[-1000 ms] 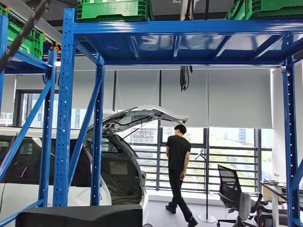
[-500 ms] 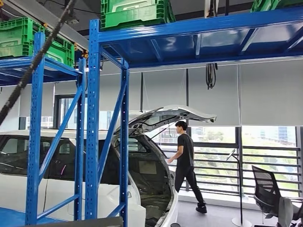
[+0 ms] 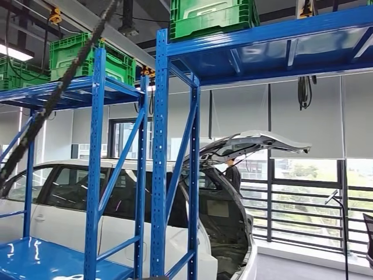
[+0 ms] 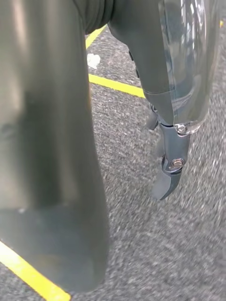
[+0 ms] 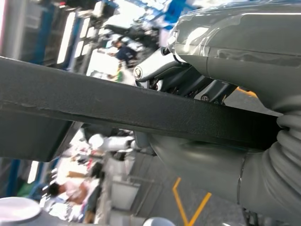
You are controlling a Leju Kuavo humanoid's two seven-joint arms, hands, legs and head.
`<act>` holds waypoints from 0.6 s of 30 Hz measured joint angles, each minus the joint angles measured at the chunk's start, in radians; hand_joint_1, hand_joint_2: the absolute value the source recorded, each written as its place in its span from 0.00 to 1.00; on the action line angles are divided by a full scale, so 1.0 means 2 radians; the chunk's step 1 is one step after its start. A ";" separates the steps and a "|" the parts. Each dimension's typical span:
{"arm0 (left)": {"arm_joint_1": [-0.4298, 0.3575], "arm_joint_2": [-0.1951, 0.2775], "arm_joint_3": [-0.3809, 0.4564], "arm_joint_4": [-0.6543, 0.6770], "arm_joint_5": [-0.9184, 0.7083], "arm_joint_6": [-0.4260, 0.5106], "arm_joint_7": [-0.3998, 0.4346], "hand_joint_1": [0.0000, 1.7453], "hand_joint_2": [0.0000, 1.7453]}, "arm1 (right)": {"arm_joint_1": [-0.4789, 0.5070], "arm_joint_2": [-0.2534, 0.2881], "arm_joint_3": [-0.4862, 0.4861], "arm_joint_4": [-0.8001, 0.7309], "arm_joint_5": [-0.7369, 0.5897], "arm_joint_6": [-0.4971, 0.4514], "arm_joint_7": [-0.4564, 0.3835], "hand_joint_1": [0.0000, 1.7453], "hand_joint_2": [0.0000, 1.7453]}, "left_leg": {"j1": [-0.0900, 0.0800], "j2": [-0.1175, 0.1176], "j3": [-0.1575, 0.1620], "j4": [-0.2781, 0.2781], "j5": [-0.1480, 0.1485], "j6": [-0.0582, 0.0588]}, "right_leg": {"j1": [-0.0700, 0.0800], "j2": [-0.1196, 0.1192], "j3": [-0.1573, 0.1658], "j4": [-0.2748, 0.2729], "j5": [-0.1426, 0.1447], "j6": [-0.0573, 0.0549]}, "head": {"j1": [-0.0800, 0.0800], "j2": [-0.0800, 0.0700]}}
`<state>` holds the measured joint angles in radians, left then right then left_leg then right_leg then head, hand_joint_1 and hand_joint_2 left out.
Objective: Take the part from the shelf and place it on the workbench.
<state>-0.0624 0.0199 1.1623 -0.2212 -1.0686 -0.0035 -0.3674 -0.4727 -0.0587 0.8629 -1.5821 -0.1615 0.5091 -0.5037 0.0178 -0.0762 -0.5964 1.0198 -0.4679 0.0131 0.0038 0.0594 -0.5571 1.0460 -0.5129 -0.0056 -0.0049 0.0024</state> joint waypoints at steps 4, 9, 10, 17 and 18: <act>0.005 0.006 0.006 -0.001 0.001 0.001 0.002 0.00 1.00 | 0.001 0.001 0.000 -0.003 0.001 0.000 -0.003 1.00 1.00 | 0.003 -0.012 -0.009 0.000 0.004 -0.011 | 0.001 -0.006 0.006 -0.020 0.004 -0.005 | 0.000 0.000; 0.002 0.015 0.014 -0.005 0.004 0.006 0.006 0.00 1.00 | 0.004 0.007 -0.001 -0.006 0.004 0.000 -0.004 1.00 1.00 | 0.001 0.027 -0.054 0.107 -0.058 -0.019 | -0.002 -0.038 0.004 -0.028 0.008 -0.011 | 0.000 0.000; 0.002 0.015 0.014 -0.005 0.004 0.005 0.006 0.00 1.00 | 0.006 0.007 -0.001 -0.006 0.004 0.000 -0.004 1.00 1.00 | 0.002 0.029 -0.060 0.124 -0.063 -0.021 | -0.002 -0.045 0.004 -0.028 0.008 -0.011 | 0.000 0.000; 0.002 0.015 0.014 -0.005 0.000 0.000 -0.005 0.00 1.00 | 0.013 0.008 -0.002 -0.007 0.007 0.000 -0.005 1.00 1.00 | -0.002 0.067 0.010 0.001 -0.012 -0.015 | 0.003 -0.078 0.000 -0.018 0.003 0.001 | 0.000 0.000; 0.003 0.015 0.014 -0.005 0.000 0.000 -0.006 0.00 1.00 | 0.013 0.008 -0.002 -0.007 0.006 0.000 -0.006 1.00 1.00 | -0.002 0.062 0.008 0.001 -0.011 -0.011 | 0.003 -0.082 0.000 -0.018 0.003 0.003 | 0.000 0.000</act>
<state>-0.0569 0.0499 1.1902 -0.2312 -1.0694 -0.0040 -0.3786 -0.4459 -0.0427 0.8581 -1.5960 -0.1487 0.5088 -0.5150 0.0134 0.0485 -0.5802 1.0226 -0.4891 -0.0088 0.0095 -0.1049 -0.5562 1.0108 -0.5065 0.0002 -0.0043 0.0023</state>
